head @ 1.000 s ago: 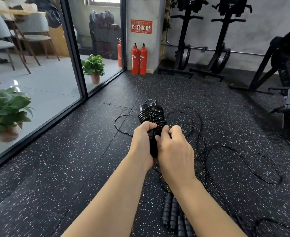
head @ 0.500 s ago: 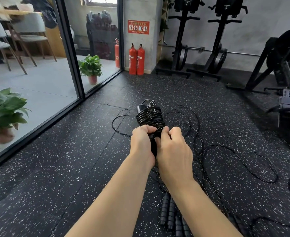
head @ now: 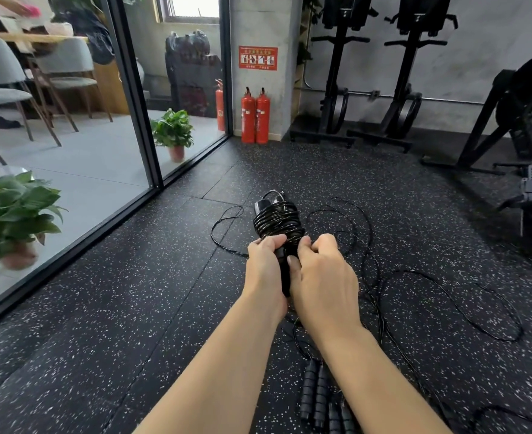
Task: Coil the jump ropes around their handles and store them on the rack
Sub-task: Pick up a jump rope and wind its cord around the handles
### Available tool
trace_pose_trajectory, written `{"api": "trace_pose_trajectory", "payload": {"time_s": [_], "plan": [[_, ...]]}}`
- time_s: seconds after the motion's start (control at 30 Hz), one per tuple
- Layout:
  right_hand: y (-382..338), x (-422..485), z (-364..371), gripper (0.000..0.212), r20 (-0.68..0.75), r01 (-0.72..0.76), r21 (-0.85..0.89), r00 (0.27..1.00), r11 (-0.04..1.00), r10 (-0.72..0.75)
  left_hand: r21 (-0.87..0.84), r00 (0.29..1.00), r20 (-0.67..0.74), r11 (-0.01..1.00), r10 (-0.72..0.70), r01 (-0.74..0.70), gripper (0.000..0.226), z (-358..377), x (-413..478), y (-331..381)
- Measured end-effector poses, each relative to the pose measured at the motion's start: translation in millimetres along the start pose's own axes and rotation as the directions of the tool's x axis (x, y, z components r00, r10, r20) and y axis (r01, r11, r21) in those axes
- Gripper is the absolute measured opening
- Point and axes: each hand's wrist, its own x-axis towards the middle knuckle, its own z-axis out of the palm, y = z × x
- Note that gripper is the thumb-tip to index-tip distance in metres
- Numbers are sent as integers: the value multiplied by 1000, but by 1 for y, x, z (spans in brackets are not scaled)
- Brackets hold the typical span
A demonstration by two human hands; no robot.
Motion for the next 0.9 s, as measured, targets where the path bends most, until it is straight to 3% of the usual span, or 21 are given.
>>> {"api": "trace_pose_trajectory", "payload": {"time_s": [0.27,0.5,0.73,0.9], "plan": [[-1,-4,12,19,-52,-39,-19,998,999,38,44,999,-33,999,27,-25,9,8,-4,4],[6,0,-1,27,-74,-78,262,992,962,100,34,1000,-27,999,5,-4,17,8,-8,6],[6,0,-1,35,-119,-37,323,990,946,79,109,995,99,994,-17,6,21,5,-10,6],[5,0,-6,35,-124,-47,330,988,943,93,189,991,84,975,102,-116,23,5,-6,0]]}}
